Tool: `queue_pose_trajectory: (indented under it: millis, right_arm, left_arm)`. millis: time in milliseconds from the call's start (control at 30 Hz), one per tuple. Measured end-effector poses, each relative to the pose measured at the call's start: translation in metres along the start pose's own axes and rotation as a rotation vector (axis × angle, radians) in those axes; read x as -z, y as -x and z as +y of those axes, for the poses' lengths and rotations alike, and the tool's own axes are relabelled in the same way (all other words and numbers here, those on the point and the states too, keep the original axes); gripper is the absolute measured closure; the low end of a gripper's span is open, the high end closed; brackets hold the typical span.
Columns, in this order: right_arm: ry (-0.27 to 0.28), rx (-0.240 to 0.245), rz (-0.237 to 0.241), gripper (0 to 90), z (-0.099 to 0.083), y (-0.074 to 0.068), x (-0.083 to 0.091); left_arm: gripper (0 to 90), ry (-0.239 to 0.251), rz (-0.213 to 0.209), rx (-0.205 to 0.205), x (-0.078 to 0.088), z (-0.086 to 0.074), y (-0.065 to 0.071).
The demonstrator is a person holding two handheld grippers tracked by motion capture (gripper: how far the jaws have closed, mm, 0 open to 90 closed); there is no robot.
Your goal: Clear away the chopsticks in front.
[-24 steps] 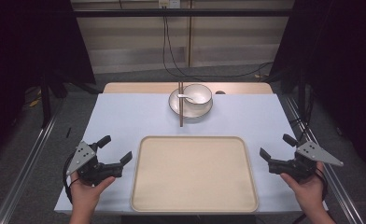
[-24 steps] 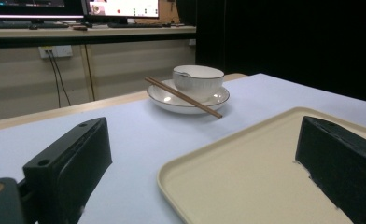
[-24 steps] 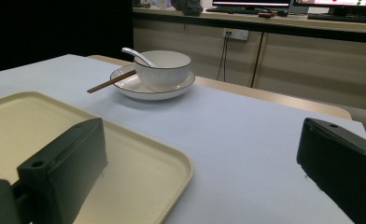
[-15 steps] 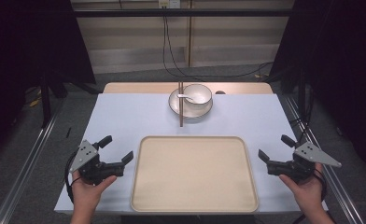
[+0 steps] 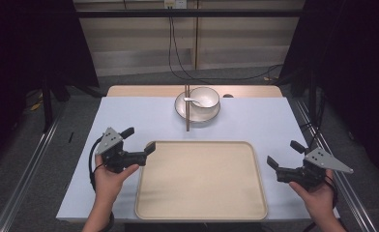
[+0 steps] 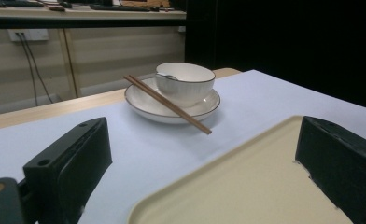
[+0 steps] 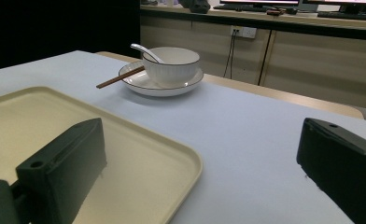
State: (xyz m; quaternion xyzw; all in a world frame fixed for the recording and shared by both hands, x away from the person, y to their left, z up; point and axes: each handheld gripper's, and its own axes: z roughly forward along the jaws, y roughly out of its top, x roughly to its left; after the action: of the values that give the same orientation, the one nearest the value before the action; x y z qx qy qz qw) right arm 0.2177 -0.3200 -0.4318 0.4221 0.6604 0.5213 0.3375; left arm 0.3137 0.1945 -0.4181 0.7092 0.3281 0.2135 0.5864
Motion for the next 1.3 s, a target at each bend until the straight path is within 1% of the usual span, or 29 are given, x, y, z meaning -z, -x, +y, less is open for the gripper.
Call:
queue_pose_trajectory:
  millis: [100,133,200,233,267,300,333,367,400,433,467,567,633,667,767,800,833,867,900,933,1000,1033,1067,1100,1133,1167,1233,1267,1300]
  right_arm:
    - [-0.001,-0.001,0.000,1.0,0.000,0.000,0.000]
    - [-0.003,0.005,0.002,1.1,0.000,0.000,0.001]
    - [0.001,0.005,0.001,1.1,0.000,0.000,0.001]
    - [0.005,0.009,0.000,1.1,0.000,0.001,0.001]
    - [0.004,0.004,0.006,1.1,0.000,0.000,0.001]
    - [0.002,0.001,0.003,1.1,0.000,0.000,0.002]
    - [0.002,0.000,0.004,1.1,0.000,0.000,0.002]
    - [0.003,0.002,0.000,1.2,0.000,0.000,0.002]
    - [0.003,0.002,0.000,1.2,0.000,0.000,0.002]
    - [0.004,0.003,0.002,1.2,0.000,0.000,0.002]
    - [0.002,0.006,0.000,1.2,0.000,0.000,0.003]
    - [0.000,0.008,0.003,1.3,0.000,0.000,0.003]
    - [0.004,0.014,0.007,1.3,0.001,0.000,0.003]
    - [0.004,0.012,0.003,1.3,0.001,0.000,0.003]
    - [0.004,0.016,0.008,1.3,0.001,0.000,0.003]
    - [0.004,0.015,0.009,1.3,0.001,0.000,0.002]
    - [0.004,0.015,0.009,1.3,0.001,0.000,0.002]
    - [0.005,0.017,0.008,1.3,0.001,0.000,0.003]
    - [0.005,0.012,0.005,1.3,0.001,0.000,0.003]
    - [0.008,0.012,0.007,1.3,0.001,0.000,0.002]
    - [0.006,0.015,0.013,1.3,0.001,0.000,0.002]
    - [0.005,0.015,0.015,1.4,0.001,0.000,0.002]
    - [0.008,0.021,-0.008,1.4,0.001,-0.001,0.002]
    - [0.013,0.021,-0.005,1.4,0.001,-0.001,0.002]
    - [0.014,0.018,0.001,1.4,0.002,-0.001,0.003]
    - [0.020,0.021,-0.008,1.4,0.002,0.000,0.003]
    - [0.013,0.016,-0.011,1.5,0.002,0.000,0.003]
    - [0.013,0.006,-0.010,1.5,0.002,0.000,0.003]
    - [0.011,0.008,-0.006,1.5,0.002,0.000,0.003]
  left_arm:
    - [3.4,-0.038,-0.009,-0.003,-0.020,0.006,-0.001]
    - [3.4,-0.043,-0.006,0.000,-0.027,0.007,-0.001]
    - [3.4,-0.057,-0.014,0.024,-0.041,0.010,-0.002]
    - [3.4,-0.060,-0.004,0.029,-0.050,0.011,-0.002]
    - [3.4,-0.062,-0.008,0.031,-0.055,0.011,-0.003]
    - [3.4,-0.067,0.003,0.034,-0.061,0.012,-0.004]
    - [3.4,-0.065,0.015,0.047,-0.070,0.012,-0.005]
    - [3.4,-0.073,0.022,0.052,-0.081,0.013,-0.007]
    - [3.5,-0.073,0.022,0.052,-0.081,0.013,-0.007]
    - [3.5,-0.076,0.034,0.052,-0.087,0.013,-0.007]
    - [3.5,-0.092,0.036,0.048,-0.092,0.013,-0.008]
    - [3.6,-0.106,0.054,0.066,-0.111,0.013,-0.010]
    - [3.9,-0.120,0.071,0.068,-0.119,0.013,-0.011]
    - [4.0,-0.123,0.069,0.068,-0.124,0.012,-0.012]
    - [4.0,-0.146,0.095,0.065,-0.140,0.012,-0.014]
    - [4.1,-0.156,0.096,0.061,-0.143,0.012,-0.014]
    - [4.1,-0.175,0.105,0.046,-0.146,0.012,-0.015]
    - [4.1,-0.175,0.109,0.051,-0.151,0.012,-0.015]
    - [4.6,-0.195,0.112,0.042,-0.154,0.013,-0.015]
    - [4.7,-0.204,0.125,0.044,-0.157,0.013,-0.016]
    - [5.0,-0.204,0.130,0.060,-0.164,0.014,-0.018]
    - [5.5,-0.206,0.139,0.060,-0.167,0.015,-0.020]
    - [6.2,-0.212,0.143,0.061,-0.169,0.016,-0.022]
    - [6.8,-0.212,0.143,0.061,-0.169,0.016,-0.022]
    - [7.8,-0.226,0.155,0.074,-0.174,0.018,-0.023]
    - [9.0,-0.223,0.152,0.087,-0.176,0.018,-0.023]
    - [13.6,-0.240,0.160,0.084,-0.179,0.019,-0.024]
    - [15.2,-0.248,0.173,0.077,-0.182,0.019,-0.024]
    - [16.1,-0.257,0.182,0.078,-0.185,0.020,-0.025]
